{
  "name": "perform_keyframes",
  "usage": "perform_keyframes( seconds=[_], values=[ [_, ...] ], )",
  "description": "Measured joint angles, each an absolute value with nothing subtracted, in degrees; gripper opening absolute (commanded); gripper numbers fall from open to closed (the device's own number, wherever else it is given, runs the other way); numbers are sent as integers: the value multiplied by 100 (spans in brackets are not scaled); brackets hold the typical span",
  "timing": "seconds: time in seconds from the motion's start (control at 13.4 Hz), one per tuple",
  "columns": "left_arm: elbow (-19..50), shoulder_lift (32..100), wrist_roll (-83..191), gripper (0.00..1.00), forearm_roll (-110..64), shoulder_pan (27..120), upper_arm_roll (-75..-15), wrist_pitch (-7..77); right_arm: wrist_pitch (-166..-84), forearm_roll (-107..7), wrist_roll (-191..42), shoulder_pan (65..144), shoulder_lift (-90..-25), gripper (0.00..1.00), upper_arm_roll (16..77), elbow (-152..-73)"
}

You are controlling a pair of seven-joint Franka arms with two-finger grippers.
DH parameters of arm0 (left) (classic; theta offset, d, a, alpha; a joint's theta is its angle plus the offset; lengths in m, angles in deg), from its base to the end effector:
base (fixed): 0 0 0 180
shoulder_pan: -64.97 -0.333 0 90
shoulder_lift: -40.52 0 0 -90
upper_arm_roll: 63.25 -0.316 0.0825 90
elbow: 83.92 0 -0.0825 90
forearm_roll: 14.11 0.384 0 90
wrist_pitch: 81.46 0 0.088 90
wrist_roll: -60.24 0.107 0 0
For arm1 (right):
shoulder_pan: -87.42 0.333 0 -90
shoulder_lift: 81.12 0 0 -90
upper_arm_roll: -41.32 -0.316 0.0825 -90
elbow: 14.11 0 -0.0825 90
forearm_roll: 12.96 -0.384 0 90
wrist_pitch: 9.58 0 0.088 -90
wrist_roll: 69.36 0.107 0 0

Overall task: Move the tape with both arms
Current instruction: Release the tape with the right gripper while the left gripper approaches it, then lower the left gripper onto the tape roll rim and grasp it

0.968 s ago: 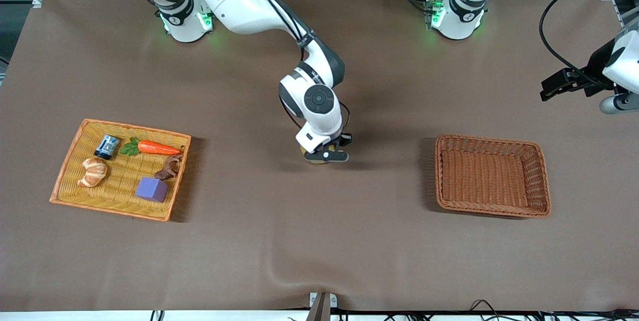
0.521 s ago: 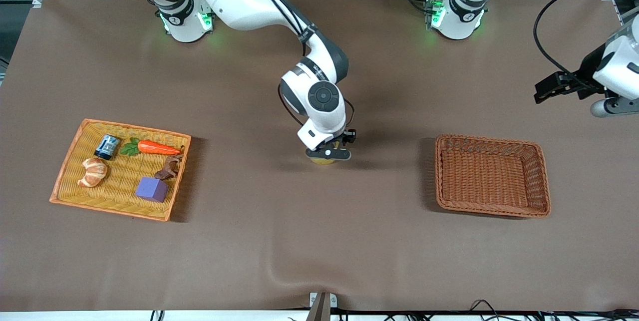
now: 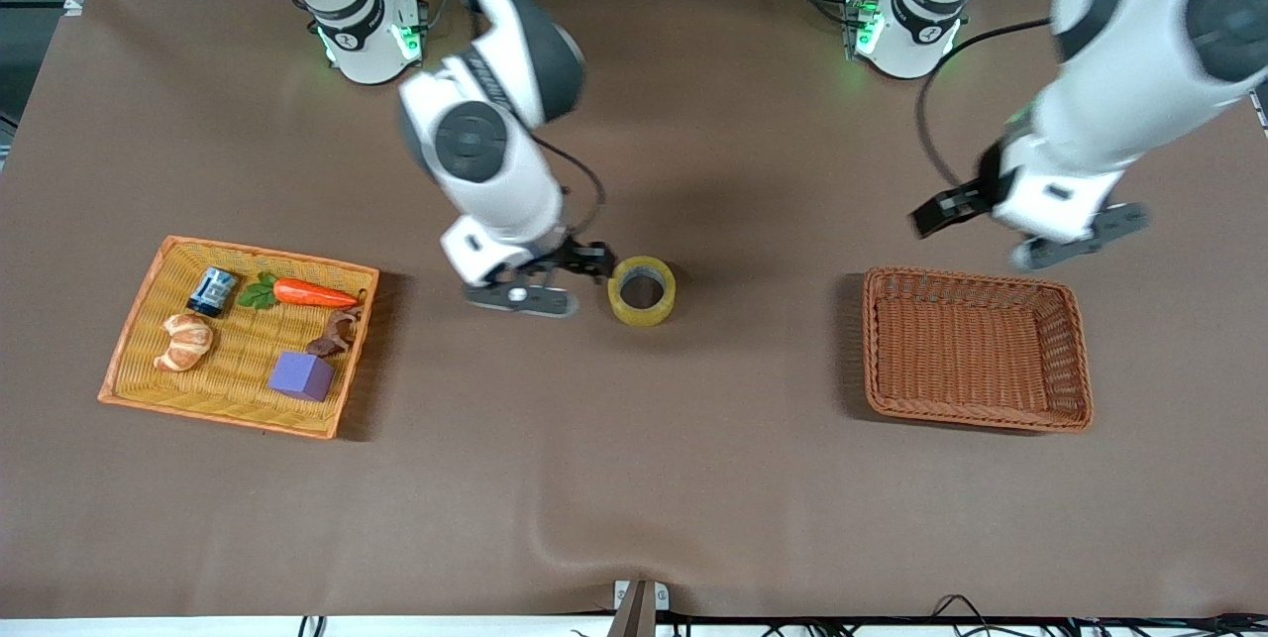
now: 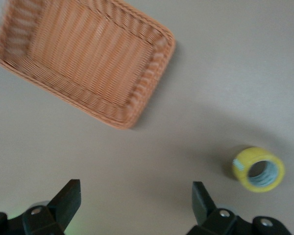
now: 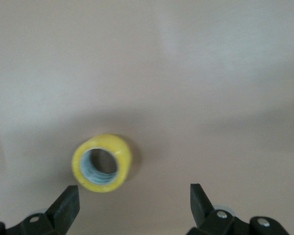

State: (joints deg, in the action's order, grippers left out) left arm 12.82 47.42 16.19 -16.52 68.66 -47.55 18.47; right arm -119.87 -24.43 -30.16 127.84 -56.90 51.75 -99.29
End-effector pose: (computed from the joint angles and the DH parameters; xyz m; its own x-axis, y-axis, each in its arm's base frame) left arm 0.5601 -0.1936 0.5167 0.9010 0.4234 -0.0946 0.4262 -0.9046 0.0106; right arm 0.5758 0.3697 0.4362 0.9767 -0.2068 -0.0568 -0.2117 -0.9720 -0.1017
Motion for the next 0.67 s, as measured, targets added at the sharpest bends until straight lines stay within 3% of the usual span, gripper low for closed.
perform_keyframes(
  seconds=[0.37,0.67],
  values=[
    [1289,5659,-110,100,-1652,7843,-4604,3141,-11196,-2059,-3956,11685,-7231,100,5268,-10801],
    [1301,6478,-999,100,-1186,8520,-4607,4237,-10492,-1468,-4924,10927,-7892,100,5270,-10952]
  ],
)
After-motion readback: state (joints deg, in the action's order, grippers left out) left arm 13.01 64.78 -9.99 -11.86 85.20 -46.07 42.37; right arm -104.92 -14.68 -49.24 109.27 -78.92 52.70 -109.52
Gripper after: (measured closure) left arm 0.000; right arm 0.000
